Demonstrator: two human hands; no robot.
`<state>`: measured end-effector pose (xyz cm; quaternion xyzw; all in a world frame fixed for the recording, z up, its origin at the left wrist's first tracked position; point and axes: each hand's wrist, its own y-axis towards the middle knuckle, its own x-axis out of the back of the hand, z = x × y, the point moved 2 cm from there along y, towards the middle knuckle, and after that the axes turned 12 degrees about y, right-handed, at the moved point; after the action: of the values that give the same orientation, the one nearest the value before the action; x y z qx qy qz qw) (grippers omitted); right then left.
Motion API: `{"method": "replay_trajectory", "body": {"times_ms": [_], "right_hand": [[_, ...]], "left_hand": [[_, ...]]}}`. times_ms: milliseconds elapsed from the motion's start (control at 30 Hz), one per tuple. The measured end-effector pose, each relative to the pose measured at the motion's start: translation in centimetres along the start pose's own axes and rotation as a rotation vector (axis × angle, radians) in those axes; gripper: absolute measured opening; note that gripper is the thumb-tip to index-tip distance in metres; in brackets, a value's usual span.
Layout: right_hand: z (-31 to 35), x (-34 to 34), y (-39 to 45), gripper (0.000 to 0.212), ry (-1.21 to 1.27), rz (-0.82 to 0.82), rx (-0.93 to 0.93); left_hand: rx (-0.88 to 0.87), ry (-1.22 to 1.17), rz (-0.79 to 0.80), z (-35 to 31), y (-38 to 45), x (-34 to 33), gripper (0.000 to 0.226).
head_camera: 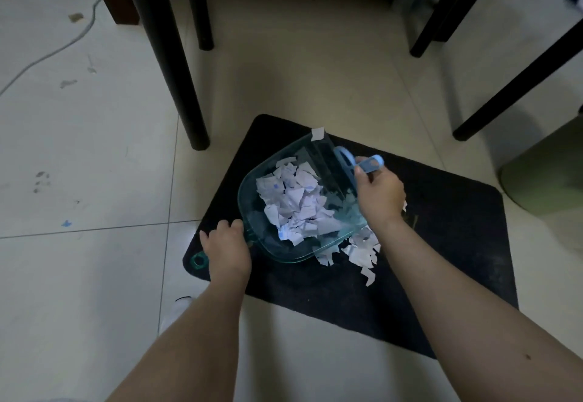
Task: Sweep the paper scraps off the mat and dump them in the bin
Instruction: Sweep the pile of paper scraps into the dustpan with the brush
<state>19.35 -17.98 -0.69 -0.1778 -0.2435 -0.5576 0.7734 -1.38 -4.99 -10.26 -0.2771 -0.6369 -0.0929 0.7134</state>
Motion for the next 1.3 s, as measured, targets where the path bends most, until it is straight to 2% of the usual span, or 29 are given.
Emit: {"method": "replay_trajectory", "body": {"times_ms": [133,200,300,400,567,767,1000,1167,1300], "right_hand": [[-0.3,-0.1,0.1,0.026,-0.021,-0.056,0.016],[-0.4,-0.3,0.1,0.026,-0.016,-0.006,0.023],[-0.6,-0.2,0.4,0.026,-0.016,-0.042,0.003],[-0.9,-0.5,0.4,0.025,-0.007,0.031,0.019],[-1.2,-0.8,0.5,0.026,-0.006,0.024,0.013],[-0.4,-0.6,-0.1,0.025,0.059,-0.144,0.096],[-0.1,-1.5,-1.1,0.023,-0.161,0.056,0.202],[-0.2,-1.2,-1.1,0.027,-0.182,0.067,0.229],[0.2,-0.8,-0.8,0.026,-0.114,-0.026,0.23]], "left_hand": [[-0.006,-0.014,-0.023,-0.4,-0.1,-0.2,0.019],[-0.006,-0.017,-0.039,-0.4,-0.2,-0.5,0.018],[-0.003,-0.013,-0.045,-0.3,-0.3,-0.7,0.017],[-0.015,0.023,-0.043,-0.1,0.0,-0.9,0.015],[-0.053,0.094,-0.055,0.4,0.2,-0.9,0.019],[-0.046,0.099,-0.018,0.5,-0.2,-0.6,0.021],[-0.038,0.117,-0.009,0.3,-0.1,-0.4,0.022],[-0.025,0.154,0.028,0.7,-0.4,-0.6,0.025],[-0.025,0.148,0.035,0.5,-0.6,-0.4,0.023]]}}
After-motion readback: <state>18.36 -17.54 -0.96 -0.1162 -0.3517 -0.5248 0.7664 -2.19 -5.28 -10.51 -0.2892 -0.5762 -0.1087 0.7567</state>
